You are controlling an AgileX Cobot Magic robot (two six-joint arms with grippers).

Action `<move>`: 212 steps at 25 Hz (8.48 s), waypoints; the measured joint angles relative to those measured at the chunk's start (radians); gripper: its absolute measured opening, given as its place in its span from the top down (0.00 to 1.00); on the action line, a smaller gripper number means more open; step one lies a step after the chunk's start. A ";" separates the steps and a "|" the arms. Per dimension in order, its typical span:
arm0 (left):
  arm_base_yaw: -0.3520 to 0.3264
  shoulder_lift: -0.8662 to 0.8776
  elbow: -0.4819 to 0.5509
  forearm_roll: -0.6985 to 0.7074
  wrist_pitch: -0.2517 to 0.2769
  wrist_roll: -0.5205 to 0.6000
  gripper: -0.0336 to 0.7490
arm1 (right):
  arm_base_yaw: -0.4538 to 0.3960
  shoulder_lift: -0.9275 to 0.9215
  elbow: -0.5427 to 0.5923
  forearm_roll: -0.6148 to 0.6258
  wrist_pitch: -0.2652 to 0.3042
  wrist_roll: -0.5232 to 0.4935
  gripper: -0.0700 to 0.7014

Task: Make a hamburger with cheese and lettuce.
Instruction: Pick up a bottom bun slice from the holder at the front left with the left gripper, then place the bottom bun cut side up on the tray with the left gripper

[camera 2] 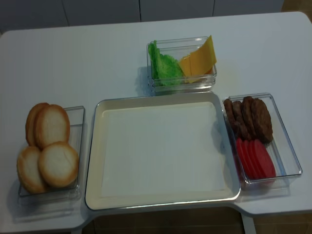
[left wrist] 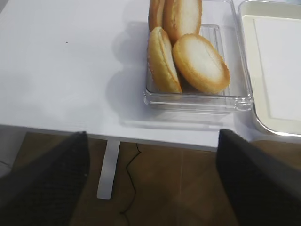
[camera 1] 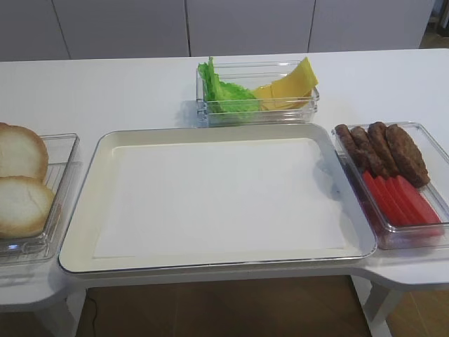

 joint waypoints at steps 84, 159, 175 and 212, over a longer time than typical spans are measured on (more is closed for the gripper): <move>0.318 1.479 -0.635 -0.473 -0.146 0.914 0.68 | 0.000 0.000 0.000 0.000 0.000 -0.002 0.14; -0.138 1.312 -0.796 -0.732 -0.017 0.745 0.87 | 0.000 0.000 0.000 0.000 0.000 0.002 0.27; -0.266 1.644 -0.796 -0.953 -0.061 0.654 0.87 | 0.000 0.000 0.000 0.000 0.000 -0.002 0.42; -0.288 1.784 -0.798 -0.904 -0.084 0.571 0.81 | 0.000 0.000 0.000 0.000 0.000 -0.002 0.59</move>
